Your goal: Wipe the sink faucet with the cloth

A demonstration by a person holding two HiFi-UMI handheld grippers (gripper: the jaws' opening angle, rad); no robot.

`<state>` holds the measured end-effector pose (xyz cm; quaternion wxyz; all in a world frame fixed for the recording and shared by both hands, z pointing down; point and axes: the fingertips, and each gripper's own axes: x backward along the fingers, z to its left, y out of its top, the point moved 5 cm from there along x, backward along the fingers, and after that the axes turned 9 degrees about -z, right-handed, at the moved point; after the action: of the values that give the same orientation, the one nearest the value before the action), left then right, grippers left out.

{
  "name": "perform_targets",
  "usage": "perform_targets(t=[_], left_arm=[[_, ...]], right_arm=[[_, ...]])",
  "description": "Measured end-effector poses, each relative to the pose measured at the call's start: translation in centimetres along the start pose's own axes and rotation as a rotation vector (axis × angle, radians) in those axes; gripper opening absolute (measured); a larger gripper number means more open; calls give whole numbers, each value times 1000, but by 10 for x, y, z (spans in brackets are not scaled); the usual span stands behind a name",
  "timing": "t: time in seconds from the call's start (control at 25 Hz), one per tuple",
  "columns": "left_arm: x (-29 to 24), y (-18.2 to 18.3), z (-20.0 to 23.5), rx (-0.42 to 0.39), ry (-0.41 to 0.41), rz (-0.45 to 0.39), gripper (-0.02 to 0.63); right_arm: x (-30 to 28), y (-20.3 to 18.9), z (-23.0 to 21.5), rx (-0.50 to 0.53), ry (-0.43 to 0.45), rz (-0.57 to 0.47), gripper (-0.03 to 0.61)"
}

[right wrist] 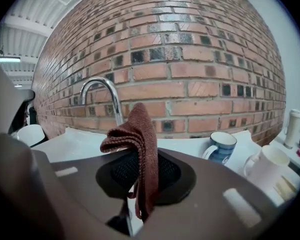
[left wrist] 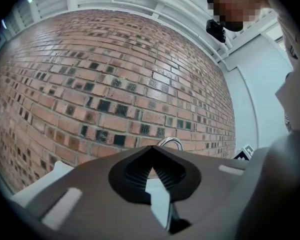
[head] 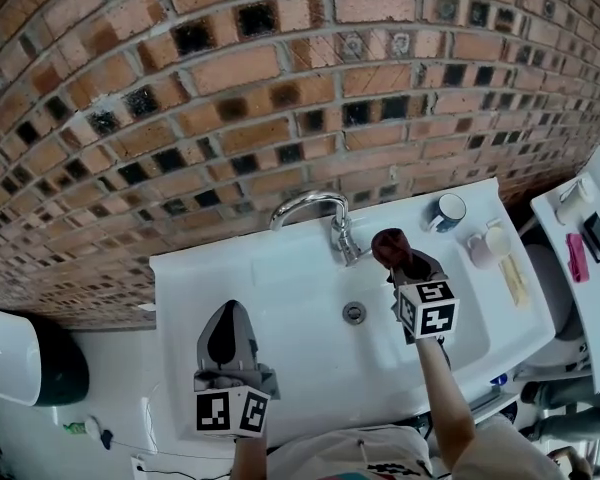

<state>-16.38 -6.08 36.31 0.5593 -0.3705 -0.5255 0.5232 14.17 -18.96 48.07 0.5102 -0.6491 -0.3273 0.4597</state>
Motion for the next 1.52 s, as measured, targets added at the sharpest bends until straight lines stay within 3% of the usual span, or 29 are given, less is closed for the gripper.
perform_targets(t=[0.24,0.52,0.68,1.16,1.4,1.52], left_arm=[[1,1,-1,7,7,-6,3],[5,0,13,10,42,1,3],[2,-2,16,15,47,5,3],[0,-6,14,28,31,6,3],[2,-4,18,31,48,1,3],[2,-4,16,33,43,-2,3]], right_arm=[[-24,-41,83,68,211,152,49],[-59,-36,103,-317,215,154,49],[-56,-28,97,-245,186,134,49],[-68,31,66,-182,132,11,49],[-59,80,84,-111,182,-115,49],[-57,109,106,-19,221,-167,49]])
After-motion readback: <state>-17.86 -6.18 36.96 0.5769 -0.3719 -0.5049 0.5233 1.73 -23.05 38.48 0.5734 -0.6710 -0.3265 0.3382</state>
